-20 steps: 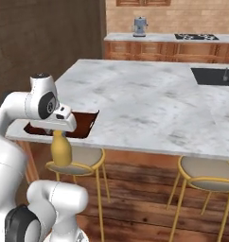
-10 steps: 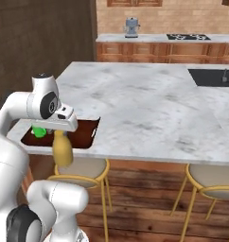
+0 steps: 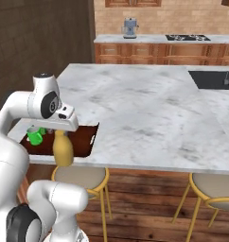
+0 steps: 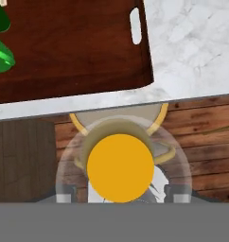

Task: There is a tray on the dining counter. Grab the cup, mug, and pitcher and place them on the tray. The pitcher may be placed next to the tray if it cannot fit the tray.

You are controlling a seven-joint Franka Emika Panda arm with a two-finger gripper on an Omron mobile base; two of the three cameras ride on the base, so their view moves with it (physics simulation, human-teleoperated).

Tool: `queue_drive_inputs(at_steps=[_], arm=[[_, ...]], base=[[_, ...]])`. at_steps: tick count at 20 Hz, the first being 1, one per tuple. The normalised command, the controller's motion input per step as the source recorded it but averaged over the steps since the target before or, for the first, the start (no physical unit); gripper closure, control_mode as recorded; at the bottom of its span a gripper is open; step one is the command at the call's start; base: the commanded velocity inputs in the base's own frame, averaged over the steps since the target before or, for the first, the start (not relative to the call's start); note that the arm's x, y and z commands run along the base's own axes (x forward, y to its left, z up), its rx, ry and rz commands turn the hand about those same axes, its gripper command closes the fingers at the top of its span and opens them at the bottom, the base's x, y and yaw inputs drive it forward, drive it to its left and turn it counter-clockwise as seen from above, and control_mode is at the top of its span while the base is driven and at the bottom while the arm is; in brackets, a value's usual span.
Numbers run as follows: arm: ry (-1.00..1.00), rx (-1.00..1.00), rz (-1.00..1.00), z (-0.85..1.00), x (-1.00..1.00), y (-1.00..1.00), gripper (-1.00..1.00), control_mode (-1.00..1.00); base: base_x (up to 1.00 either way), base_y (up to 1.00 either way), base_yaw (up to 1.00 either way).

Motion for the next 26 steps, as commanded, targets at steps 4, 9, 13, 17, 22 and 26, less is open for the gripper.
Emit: queue_drive_inputs(at_steps=[4,9,13,17,22,26], arm=[[0.00,0.00,0.01,0.00,0.49,0.06,1.00,-1.00],[-0.01,0.00,0.01,0.00,0.58,0.09,1.00,-1.00],[-0.02,0.00,0.00,0.00,0.50,0.14,1.00,-1.00],[0.00,0.00,0.00,0.00,0.50,0.15,1.00,-1.00],[0.00,0.00,0.00,0.00,0.42,0.16,1.00,-1.00],[0.00,0.00,0.00,0.00,0.43,0.18,1.00,-1.00]], base=[[0.15,0.04,0.00],[0.00,0.00,0.00],[0.00,0.00,0.00],[0.00,0.00,0.00],[0.00,0.00,0.00],[0.00,0.00,0.00]])
